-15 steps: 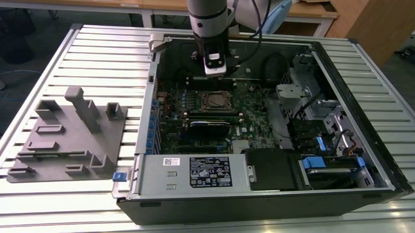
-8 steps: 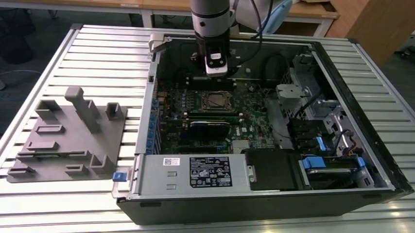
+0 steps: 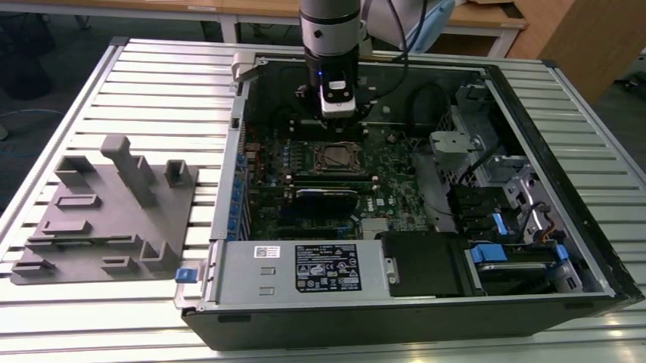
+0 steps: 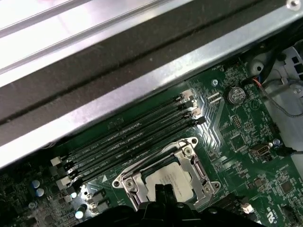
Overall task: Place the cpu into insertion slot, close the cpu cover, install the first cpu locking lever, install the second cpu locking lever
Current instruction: 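Install the first cpu locking lever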
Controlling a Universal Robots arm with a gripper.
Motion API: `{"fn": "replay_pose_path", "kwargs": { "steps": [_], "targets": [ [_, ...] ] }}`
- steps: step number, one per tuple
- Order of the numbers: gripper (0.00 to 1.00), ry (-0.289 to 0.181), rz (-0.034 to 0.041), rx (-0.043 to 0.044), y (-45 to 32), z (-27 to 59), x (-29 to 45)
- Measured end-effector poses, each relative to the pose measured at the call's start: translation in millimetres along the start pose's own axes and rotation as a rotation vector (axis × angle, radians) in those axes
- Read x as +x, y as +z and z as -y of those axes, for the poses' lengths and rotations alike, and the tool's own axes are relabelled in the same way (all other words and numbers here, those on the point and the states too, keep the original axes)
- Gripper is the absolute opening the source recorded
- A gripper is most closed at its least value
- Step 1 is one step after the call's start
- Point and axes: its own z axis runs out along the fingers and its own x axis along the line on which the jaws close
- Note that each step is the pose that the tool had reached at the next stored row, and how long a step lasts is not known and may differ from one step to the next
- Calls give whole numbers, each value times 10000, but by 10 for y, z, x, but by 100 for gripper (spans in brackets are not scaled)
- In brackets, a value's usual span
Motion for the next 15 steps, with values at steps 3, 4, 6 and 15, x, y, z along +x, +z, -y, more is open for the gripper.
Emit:
{"fn": "replay_pose_path", "kwargs": {
  "steps": [3, 4, 6, 15],
  "targets": [
    [11, 1, 1, 5, -1, 0, 0],
    [11, 1, 1, 6, -1, 0, 0],
    [11, -1, -1, 9, 0, 0, 0],
    [11, -424, -130, 96, 6, -2, -3]
  ]
}}
